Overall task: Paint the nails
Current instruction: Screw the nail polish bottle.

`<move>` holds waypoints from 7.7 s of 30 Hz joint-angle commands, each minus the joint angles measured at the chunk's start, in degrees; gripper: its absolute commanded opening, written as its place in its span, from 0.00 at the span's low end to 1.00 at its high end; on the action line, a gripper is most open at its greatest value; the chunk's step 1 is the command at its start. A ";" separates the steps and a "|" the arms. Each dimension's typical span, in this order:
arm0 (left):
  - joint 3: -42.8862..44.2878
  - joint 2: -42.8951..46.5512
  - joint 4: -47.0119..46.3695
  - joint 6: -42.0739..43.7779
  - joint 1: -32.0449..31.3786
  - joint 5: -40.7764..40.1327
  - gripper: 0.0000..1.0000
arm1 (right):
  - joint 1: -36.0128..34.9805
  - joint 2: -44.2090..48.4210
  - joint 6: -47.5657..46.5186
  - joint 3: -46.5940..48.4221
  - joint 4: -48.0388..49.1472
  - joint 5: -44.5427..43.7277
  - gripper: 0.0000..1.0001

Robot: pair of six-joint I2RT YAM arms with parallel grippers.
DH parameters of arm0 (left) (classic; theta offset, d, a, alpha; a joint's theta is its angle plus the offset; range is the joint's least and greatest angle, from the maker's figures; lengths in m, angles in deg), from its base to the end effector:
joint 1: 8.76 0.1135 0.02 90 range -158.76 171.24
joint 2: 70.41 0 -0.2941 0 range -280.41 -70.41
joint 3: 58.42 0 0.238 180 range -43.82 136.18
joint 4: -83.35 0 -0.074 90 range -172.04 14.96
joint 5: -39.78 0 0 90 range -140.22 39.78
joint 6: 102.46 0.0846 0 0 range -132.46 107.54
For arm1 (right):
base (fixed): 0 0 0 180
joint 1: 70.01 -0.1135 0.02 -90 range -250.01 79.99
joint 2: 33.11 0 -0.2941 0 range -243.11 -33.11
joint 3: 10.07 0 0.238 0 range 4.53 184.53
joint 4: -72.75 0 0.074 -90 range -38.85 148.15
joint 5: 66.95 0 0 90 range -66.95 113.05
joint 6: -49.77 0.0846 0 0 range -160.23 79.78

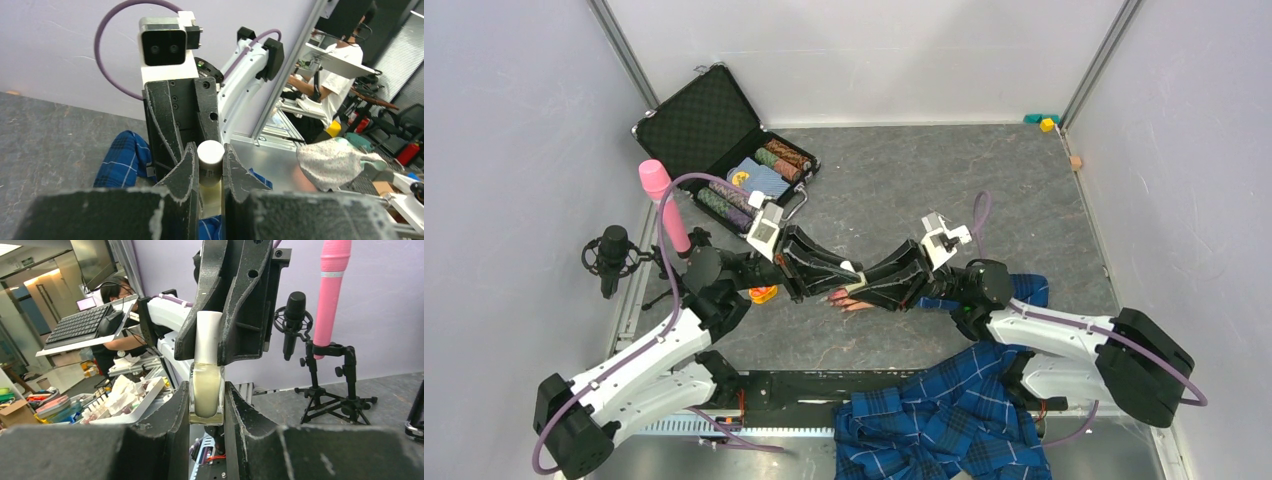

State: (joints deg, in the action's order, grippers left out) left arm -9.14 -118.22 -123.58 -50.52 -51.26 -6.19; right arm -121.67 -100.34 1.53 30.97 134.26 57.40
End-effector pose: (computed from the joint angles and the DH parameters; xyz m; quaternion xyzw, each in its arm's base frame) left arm 0.0923 -0.1643 0.4016 0.3401 0.4619 -0.6613 0.4834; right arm 0.1096 0.2156 0.3628 -0.2992 0.4145 0.7107 0.4832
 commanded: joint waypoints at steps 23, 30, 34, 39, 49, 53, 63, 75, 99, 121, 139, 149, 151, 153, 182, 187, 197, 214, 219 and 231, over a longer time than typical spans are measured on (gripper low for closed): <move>7.63 3.36 31.42 18.05 -0.79 -15.45 1.00 | -0.06 12.87 -25.77 -0.06 -35.89 -16.21 0.00; 7.25 6.90 35.65 19.89 0.39 -22.49 1.00 | -0.02 15.15 -30.19 -0.24 -42.02 -22.09 0.00; 6.73 8.04 34.69 16.28 0.66 -24.66 1.00 | -0.28 14.58 -31.23 -0.23 -43.99 -26.65 0.00; 7.00 6.19 37.05 5.47 0.82 -32.85 1.00 | -2.33 12.37 -32.91 0.82 -46.21 -35.34 0.00; 3.53 -0.57 36.14 -10.14 2.51 -35.87 1.00 | -11.76 6.62 -36.99 5.05 -47.63 -57.85 0.00; 2.06 -1.87 34.29 -12.02 2.59 -36.86 0.93 | -13.67 3.70 -37.80 7.23 -48.58 -62.02 0.00; 0.92 -4.89 32.78 -13.35 2.60 -37.94 0.64 | -16.92 -0.79 -39.72 10.86 -49.47 -64.88 0.00; 0.36 -7.17 30.13 -14.16 2.68 -36.77 0.41 | -19.02 -3.28 -41.23 13.02 -50.69 -66.61 0.00; -2.80 0.20 17.32 -5.88 2.77 -21.26 0.02 | -7.06 3.95 -29.07 6.70 -37.36 -30.79 0.00; -0.12 1.94 -4.69 -10.89 2.55 18.49 0.02 | -1.12 1.42 -7.95 2.48 -11.30 -0.74 0.00; 11.10 11.81 48.56 17.02 2.86 -18.51 1.00 | -1.08 11.04 -22.47 1.38 -29.64 -7.96 0.00; 10.87 7.17 50.92 5.31 3.37 -30.71 1.00 | -4.37 14.54 -34.89 1.32 -46.22 -34.44 0.00; 9.44 5.00 47.94 1.16 3.56 -30.36 1.00 | -6.49 13.21 -36.45 1.89 -47.12 -40.78 0.00; 7.74 2.57 44.50 -2.55 3.87 -29.69 1.00 | -9.30 11.49 -38.23 2.93 -47.87 -47.18 0.00; -0.15 -7.65 31.12 -11.48 5.59 -25.84 0.22 | -16.54 0.14 -41.23 9.97 -49.81 -56.48 0.00; -0.80 -6.10 29.59 -8.04 5.64 -24.44 0.02 | -16.01 1.06 -40.17 8.97 -49.45 -53.68 0.00; -5.04 2.19 13.94 -5.44 5.83 -9.29 0.02 | -4.17 4.39 -26.03 2.13 -34.47 -20.98 0.00; -5.06 6.11 0.94 -8.50 5.83 7.72 0.02 | -0.75 -3.22 -9.51 1.08 -15.36 -1.38 0.00; -4.08 6.90 5.86 -5.83 5.85 5.49 0.02 | -0.73 -2.28 -11.66 1.38 -18.18 -2.19 0.00; -1.64 6.06 17.89 1.31 5.81 -7.55 0.45 | -0.87 0.81 -18.00 1.74 -26.37 -5.43 0.00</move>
State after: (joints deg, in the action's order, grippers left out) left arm -14.19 -111.64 -105.42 -50.83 -44.46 -12.68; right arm -121.93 -100.05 -12.96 31.60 112.89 53.07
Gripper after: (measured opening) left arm 0.396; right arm 0.287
